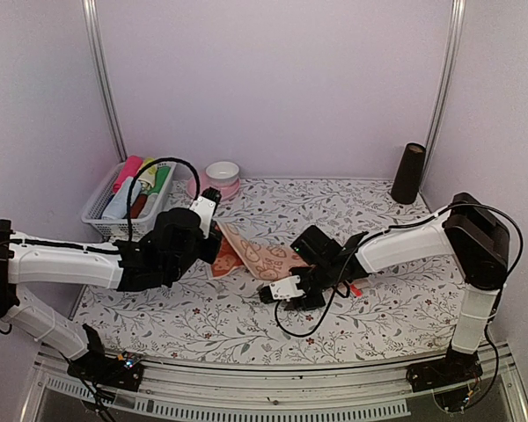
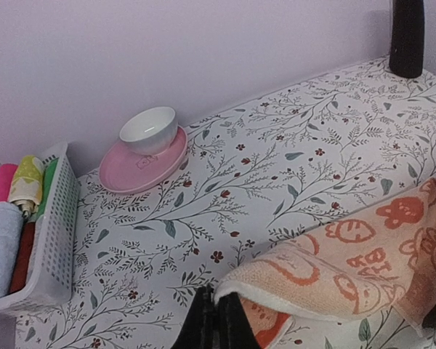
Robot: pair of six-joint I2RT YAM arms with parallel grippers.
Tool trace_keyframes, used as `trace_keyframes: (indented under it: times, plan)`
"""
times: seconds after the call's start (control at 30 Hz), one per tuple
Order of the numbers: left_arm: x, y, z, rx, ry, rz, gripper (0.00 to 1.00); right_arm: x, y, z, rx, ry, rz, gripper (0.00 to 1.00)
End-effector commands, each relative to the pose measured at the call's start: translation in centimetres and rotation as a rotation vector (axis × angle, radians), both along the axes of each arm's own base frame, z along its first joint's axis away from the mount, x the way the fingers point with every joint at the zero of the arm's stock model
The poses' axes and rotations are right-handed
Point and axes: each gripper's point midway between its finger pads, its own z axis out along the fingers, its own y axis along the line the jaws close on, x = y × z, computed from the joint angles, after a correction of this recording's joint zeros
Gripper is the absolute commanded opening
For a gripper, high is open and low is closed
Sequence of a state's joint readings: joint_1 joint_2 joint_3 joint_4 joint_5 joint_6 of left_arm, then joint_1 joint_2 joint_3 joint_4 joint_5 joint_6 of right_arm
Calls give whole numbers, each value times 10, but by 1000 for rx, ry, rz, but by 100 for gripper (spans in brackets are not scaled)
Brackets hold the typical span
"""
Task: Roll the towels
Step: Adjust the towel at the center of the board.
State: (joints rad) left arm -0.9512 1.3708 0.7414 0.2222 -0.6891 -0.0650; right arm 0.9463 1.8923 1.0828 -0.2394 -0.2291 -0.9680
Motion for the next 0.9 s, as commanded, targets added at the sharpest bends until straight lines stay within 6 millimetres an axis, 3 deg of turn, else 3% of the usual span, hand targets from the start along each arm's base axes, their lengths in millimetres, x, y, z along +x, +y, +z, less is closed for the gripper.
trace_keyframes:
  times: [0.0,0.33,0.67,0.7,0.77,0.87]
  plan:
    - [4,5,0,-34,-5,16,0,2,-10,-25,-73,-5,-27,36]
    - [2,12,3,-47,-16,30,0,-6,-16,-49,-156,11,-4,33]
    - [-4,23,10,-69,-32,41,0,6,-19,-55,-199,-21,-55,4]
    - [-4,24,10,-68,-32,42,0,6,-20,-54,-200,-30,-57,6]
    - [-5,25,10,-71,-33,41,0,9,-21,-49,-196,-51,-61,23]
    - [-5,26,9,-69,-31,42,0,13,-25,-40,-184,-92,-70,31]
